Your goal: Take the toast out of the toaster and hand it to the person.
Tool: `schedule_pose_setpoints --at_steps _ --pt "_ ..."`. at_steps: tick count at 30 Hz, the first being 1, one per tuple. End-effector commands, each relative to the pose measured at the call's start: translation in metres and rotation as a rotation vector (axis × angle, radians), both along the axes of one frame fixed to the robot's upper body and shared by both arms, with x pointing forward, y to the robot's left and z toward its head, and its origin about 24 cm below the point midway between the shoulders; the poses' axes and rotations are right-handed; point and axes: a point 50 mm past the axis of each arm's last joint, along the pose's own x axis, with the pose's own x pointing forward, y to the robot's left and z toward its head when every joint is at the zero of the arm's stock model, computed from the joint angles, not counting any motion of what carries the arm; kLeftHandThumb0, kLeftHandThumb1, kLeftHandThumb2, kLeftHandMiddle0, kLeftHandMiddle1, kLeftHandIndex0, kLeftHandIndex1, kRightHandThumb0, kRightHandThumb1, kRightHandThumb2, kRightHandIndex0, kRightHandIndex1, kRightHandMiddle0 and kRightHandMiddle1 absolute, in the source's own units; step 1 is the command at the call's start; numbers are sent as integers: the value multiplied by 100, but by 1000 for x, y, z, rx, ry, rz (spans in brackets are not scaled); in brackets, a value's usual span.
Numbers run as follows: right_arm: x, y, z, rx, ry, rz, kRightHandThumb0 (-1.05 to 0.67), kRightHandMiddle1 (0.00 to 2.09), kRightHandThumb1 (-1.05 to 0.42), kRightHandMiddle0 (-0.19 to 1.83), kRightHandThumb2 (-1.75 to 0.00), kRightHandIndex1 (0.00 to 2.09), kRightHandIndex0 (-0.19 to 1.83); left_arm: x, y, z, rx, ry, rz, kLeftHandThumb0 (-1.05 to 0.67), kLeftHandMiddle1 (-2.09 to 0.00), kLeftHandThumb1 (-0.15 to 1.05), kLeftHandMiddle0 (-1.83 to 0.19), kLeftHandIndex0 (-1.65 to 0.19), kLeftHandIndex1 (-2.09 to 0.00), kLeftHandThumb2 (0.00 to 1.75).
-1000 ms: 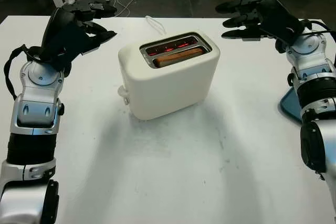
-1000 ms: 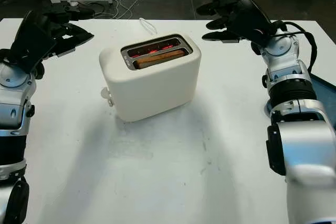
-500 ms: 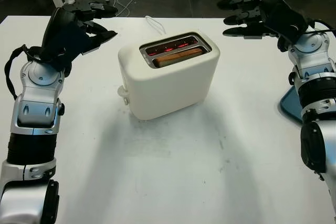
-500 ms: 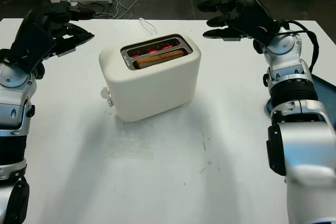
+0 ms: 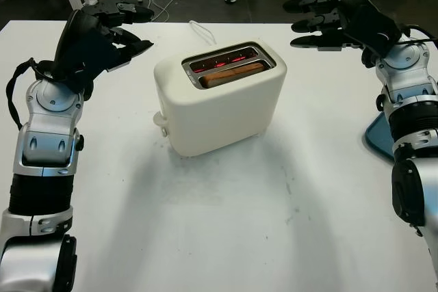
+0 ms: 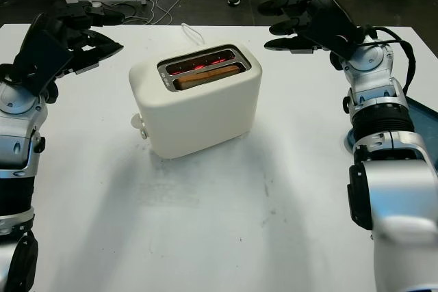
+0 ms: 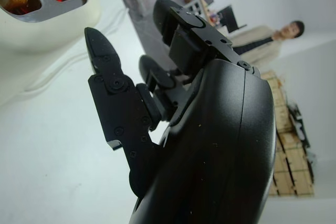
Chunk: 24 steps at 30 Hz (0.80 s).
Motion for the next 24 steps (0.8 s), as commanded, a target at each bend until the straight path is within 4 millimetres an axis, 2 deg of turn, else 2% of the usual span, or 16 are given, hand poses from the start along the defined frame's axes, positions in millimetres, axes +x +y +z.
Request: schedule_pose_setpoints --at_steps 1,14,19,24 --pt "-2 -5 0 -20 -20 -19 -26 1 -74 75 0 5 80 -3 5 2 0 1 11 -35 -102 87 -45 -65 -40 0" --pt "-6 -12 -2 -47 -24 -35 -41 0 -75 75 0 4 82 -14 9 5 21 4 50 -34 -98 88 -43 -61 -39 1" --pt "-7 -12 -4 -39 -21 -28 -33 0 -76 75 0 3 81 -21 10 7 16 10 68 -25 -88 91 -44 -59 -34 1" --pt "-7 -12 -6 -45 -12 -35 -30 0 -76 74 0 3 81 -21 10 6 7 18 69 -26 -82 91 -46 -60 -31 0"
